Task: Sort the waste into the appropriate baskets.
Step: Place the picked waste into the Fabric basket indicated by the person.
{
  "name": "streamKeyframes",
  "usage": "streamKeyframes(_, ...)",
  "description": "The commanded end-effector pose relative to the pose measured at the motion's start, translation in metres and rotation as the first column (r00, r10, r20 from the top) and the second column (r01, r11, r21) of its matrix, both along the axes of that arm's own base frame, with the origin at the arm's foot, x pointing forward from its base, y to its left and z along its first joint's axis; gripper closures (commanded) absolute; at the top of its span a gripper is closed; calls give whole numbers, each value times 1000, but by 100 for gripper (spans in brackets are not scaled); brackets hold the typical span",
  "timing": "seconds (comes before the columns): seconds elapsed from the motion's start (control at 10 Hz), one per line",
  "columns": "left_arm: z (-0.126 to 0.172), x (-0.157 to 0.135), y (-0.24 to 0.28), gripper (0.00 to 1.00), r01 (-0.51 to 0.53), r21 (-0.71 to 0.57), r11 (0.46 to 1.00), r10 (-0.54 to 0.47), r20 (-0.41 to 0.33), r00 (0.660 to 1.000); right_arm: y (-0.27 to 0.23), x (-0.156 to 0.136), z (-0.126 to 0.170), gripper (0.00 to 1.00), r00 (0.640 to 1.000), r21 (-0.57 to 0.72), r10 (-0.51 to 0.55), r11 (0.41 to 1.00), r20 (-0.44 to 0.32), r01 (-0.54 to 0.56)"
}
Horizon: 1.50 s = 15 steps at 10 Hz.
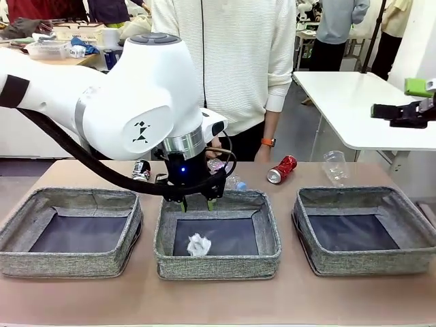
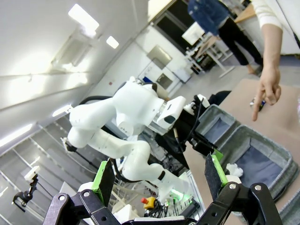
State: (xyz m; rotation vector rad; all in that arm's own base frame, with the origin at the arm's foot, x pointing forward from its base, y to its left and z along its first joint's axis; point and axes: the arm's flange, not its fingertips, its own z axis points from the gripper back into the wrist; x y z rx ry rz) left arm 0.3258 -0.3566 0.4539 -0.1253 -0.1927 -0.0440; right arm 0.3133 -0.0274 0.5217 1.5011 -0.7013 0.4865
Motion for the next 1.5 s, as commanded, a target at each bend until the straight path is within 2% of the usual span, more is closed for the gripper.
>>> streamKeyframes(0.0, 5, 0, 3, 0, -7, -28, 1000, 7, 9, 1000, 1, 3, 1, 0, 1000, 18, -2, 1000, 30, 2)
streamKeyframes(0.2, 10, 1, 5, 0, -3, -40, 999, 3, 2, 1000, 1, 3, 1, 0, 1000, 18, -2, 1000, 30, 2)
streamKeyframes(0.4, 24, 0, 10, 0, 47, -76, 996, -52, -70, 996, 1, 3, 1, 0, 1000, 18, -2, 1000, 30, 2)
streamKeyframes(0.5, 44, 1, 24, 0, 73, -117, 990, -86, -113, 990, 1, 3, 1, 0, 1000, 18, -2, 1000, 30, 2)
streamKeyframes(0.6, 68, 4, 48, 0, 89, -239, 967, -120, -117, 986, 1, 3, 1, 0, 1000, 18, -2, 1000, 30, 2)
streamKeyframes(0.8, 113, 7, 122, 0, 144, -387, 911, -202, -113, 973, 1, 3, 1, 0, 1000, 18, -2, 1000, 30, 2)
streamKeyframes(0.9, 128, 3, 164, 0, 165, -465, 870, -232, -91, 968, 1, 3, 1, 0, 1000, 18, -2, 1000, 30, 2)
streamKeyframes(1.1, 134, -9, 241, 0, 216, -663, 717, -277, 14, 961, 1, 3, 1, 0, 1000, 18, -2, 1000, 30, 2)
streamKeyframes(1.2, 126, -18, 279, 0, 201, -758, 621, -262, 42, 964, 1, 3, 1, 0, 1000, 18, -2, 1000, 30, 2)
streamKeyframes(1.3, 117, -27, 304, 0, 202, -794, 574, -230, 81, 970, 1, 3, 1, 0, 1000, 18, -2, 1000, 30, 2)
streamKeyframes(1.4, 99, -28, 329, 0, 176, -848, 499, -183, 96, 978, 1, 3, 1, 0, 1000, 18, -2, 1000, 30, 2)
